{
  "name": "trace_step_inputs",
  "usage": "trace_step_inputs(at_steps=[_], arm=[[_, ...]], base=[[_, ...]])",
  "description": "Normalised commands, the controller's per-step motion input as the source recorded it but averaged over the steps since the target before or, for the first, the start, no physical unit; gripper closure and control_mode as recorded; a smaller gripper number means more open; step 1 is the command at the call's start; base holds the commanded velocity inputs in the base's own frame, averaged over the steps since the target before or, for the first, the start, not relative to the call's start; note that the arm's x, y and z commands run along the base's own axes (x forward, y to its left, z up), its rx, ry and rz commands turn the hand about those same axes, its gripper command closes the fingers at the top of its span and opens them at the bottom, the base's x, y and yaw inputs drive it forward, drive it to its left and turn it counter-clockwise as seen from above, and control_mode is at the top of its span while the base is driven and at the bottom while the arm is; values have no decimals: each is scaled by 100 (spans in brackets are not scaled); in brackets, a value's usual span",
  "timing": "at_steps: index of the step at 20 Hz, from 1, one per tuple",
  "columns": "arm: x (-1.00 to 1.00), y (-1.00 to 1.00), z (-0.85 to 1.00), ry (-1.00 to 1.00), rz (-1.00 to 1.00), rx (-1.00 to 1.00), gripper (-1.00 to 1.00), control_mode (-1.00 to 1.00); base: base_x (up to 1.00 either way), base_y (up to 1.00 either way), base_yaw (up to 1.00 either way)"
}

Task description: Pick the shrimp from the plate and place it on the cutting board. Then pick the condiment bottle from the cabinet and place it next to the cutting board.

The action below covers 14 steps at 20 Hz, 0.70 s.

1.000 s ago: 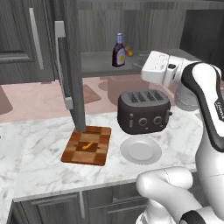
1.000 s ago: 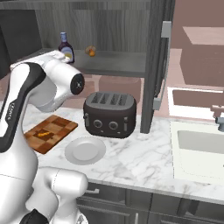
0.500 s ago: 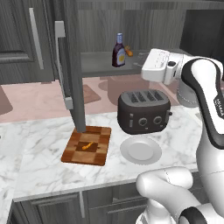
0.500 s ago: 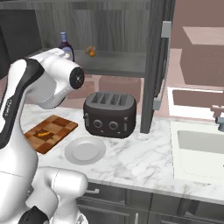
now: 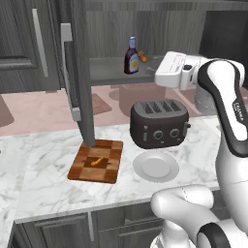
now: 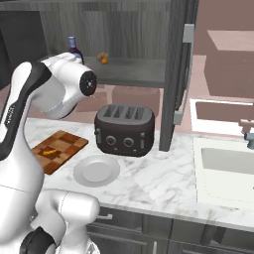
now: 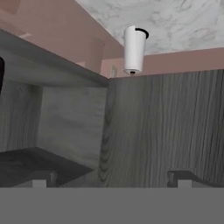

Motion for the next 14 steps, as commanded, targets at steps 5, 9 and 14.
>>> trace_step_inputs(at_steps=[5, 9, 14], arm=[[16, -10, 0, 0, -2, 0, -100, -100], [15, -7, -4, 0, -2, 0, -100, -100], [17, -3, -2, 0, -2, 0, -100, -100]], base=[[0, 0, 0], [0, 0, 0], [0, 0, 0]])
